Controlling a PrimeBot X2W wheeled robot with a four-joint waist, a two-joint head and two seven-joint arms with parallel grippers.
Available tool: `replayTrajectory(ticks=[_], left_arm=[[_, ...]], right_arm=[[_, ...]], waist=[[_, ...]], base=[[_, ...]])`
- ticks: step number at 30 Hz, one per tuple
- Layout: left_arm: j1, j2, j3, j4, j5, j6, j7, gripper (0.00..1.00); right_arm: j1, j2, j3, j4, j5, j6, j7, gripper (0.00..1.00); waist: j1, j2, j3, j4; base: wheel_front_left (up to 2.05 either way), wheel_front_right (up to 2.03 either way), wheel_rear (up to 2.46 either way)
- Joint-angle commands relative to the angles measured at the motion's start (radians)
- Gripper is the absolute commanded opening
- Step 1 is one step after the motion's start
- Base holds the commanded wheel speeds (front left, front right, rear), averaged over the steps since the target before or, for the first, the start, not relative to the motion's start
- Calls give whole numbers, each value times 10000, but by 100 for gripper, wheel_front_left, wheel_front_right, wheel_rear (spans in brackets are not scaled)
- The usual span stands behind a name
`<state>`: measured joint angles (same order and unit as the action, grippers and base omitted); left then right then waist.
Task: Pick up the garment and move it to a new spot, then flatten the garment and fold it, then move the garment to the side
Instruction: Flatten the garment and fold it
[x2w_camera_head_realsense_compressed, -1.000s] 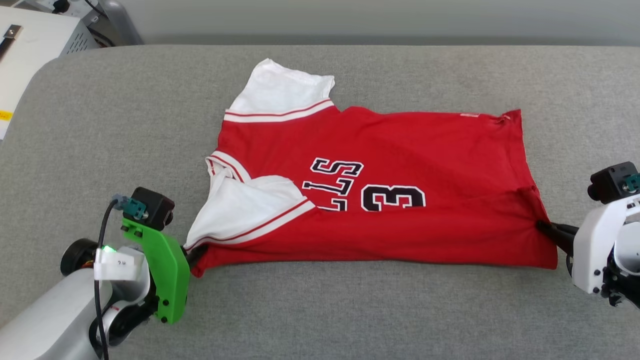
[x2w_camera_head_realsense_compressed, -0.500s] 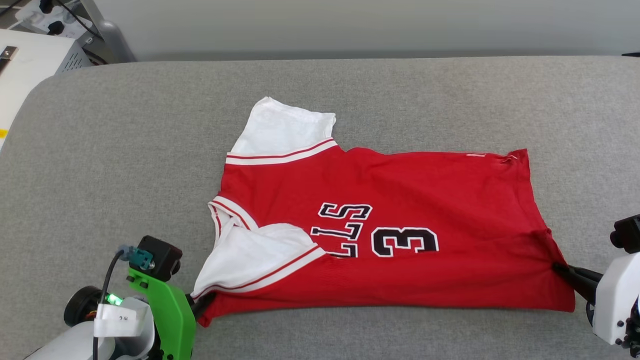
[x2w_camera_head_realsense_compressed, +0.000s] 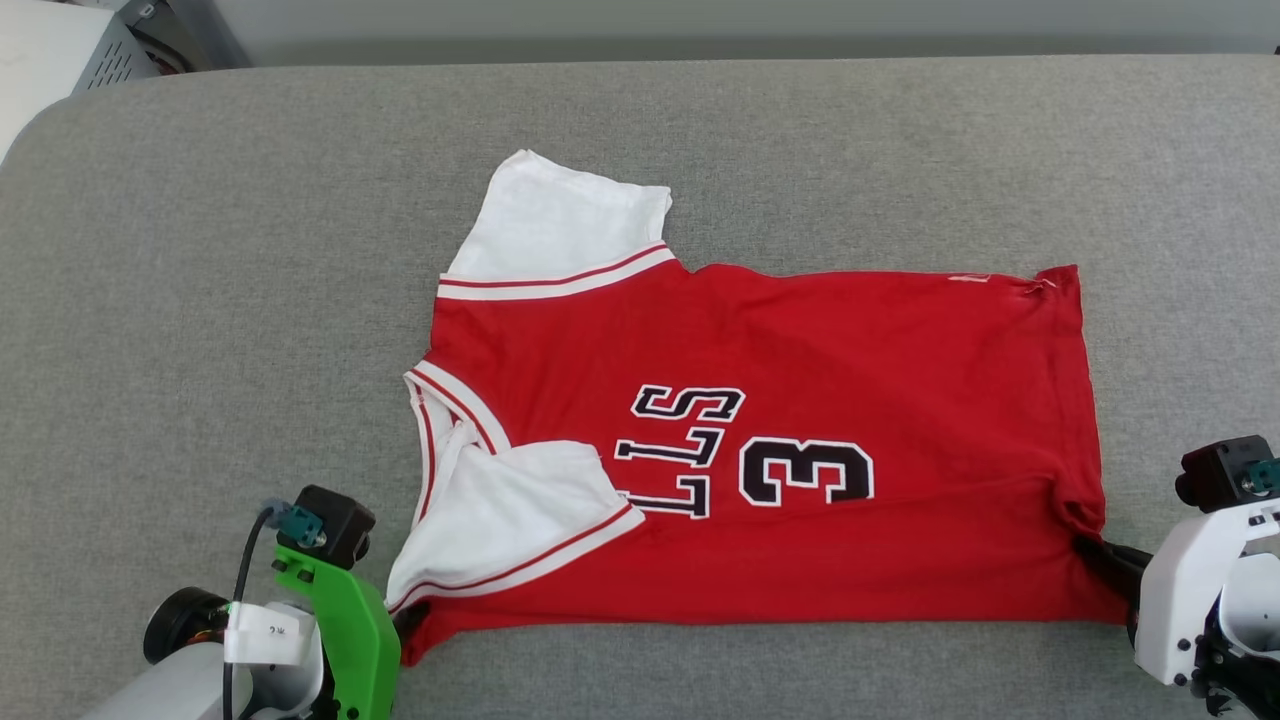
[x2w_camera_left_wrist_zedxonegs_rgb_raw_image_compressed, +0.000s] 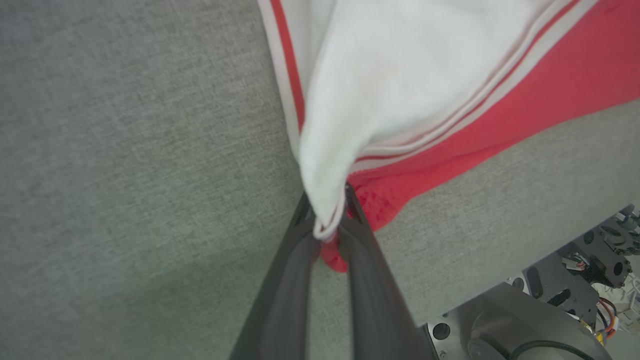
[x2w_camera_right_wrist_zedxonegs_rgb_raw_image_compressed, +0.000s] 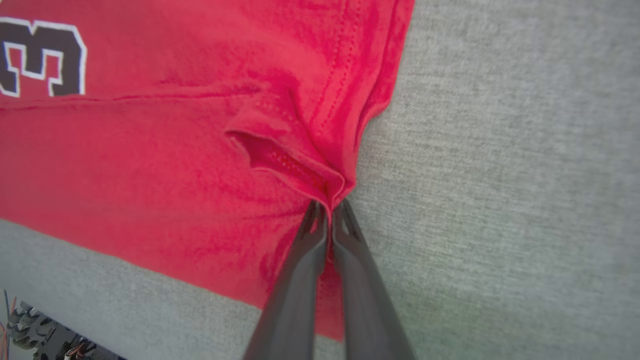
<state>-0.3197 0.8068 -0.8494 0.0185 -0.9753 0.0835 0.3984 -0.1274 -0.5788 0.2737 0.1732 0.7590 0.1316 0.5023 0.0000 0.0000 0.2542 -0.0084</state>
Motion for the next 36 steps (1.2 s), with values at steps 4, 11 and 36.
replayTrajectory(ticks=[4,11,36], left_arm=[[-99,-197,162,350,-43,-52,-480,100],[-439,377,1010,-220,187,202,-1477,100],[-8342,-1184,1551,3312,1405,-1576,492,100]], right_arm=[[-106,204,199,407,-57,-9,-490,100],[-160,228,-387,-247,-655,-9,-2215,100],[-1478,2707,-1644,-3164,-3931,-9,-5619,100]], waist=[[0,0,-201,57],[0,0,-563,25],[0,0,2159,-1647]], base=[[0,0,0],[0,0,0],[0,0,0]])
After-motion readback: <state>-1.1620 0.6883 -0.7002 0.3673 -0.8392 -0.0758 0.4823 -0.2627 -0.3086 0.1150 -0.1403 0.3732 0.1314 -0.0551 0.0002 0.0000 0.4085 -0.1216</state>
